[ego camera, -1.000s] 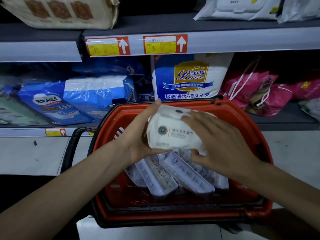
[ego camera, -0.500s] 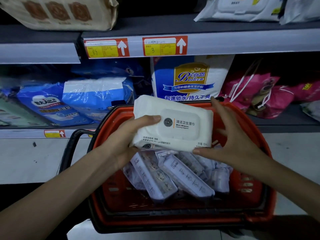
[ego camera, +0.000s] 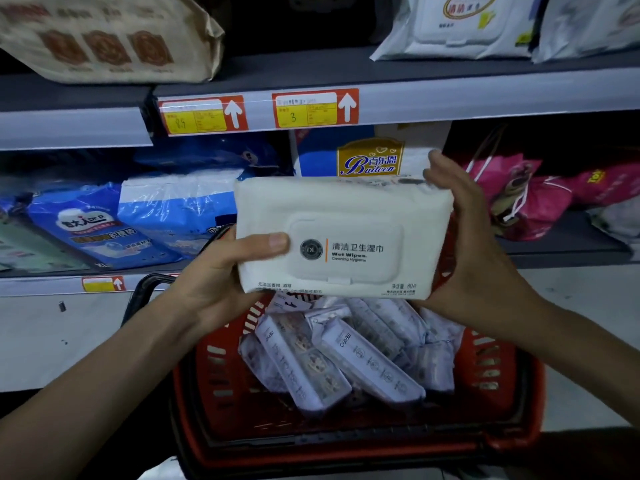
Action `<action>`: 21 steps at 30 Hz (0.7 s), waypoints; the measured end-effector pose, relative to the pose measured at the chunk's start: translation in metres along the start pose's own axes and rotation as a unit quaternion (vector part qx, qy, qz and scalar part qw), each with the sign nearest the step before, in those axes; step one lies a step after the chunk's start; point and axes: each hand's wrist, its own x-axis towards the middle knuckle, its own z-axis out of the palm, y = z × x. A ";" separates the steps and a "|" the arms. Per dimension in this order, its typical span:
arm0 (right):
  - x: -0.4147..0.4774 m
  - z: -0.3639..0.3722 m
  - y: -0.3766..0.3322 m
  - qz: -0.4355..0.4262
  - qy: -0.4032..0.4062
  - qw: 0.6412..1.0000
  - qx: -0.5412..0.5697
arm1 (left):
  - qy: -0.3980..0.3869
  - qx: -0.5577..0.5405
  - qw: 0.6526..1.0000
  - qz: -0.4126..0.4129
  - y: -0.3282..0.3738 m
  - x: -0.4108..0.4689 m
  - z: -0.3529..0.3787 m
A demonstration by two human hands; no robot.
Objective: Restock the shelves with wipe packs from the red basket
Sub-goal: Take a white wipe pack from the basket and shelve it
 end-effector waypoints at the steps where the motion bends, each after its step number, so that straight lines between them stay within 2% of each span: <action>1: -0.001 -0.001 0.000 -0.042 0.025 0.998 -0.038 | -0.009 0.027 1.000 0.008 0.004 -0.001 -0.001; 5: -0.003 -0.001 0.004 -0.187 0.113 0.969 -0.118 | -0.051 0.150 0.987 0.035 0.021 -0.005 -0.002; 8: -0.003 -0.009 0.006 -0.259 0.115 0.947 -0.150 | -0.049 0.203 0.976 0.056 0.027 -0.007 0.002; 10: -0.002 -0.014 0.004 -0.277 0.107 0.942 -0.156 | -0.043 0.208 0.975 0.064 0.027 -0.010 0.005; 16: -0.001 -0.014 -0.008 -0.274 0.086 0.949 -0.129 | -0.049 0.228 0.968 0.091 0.032 -0.015 0.006; 21: 0.000 -0.024 -0.025 -0.151 0.060 0.981 -0.105 | -0.066 0.204 0.975 0.066 0.040 -0.021 0.004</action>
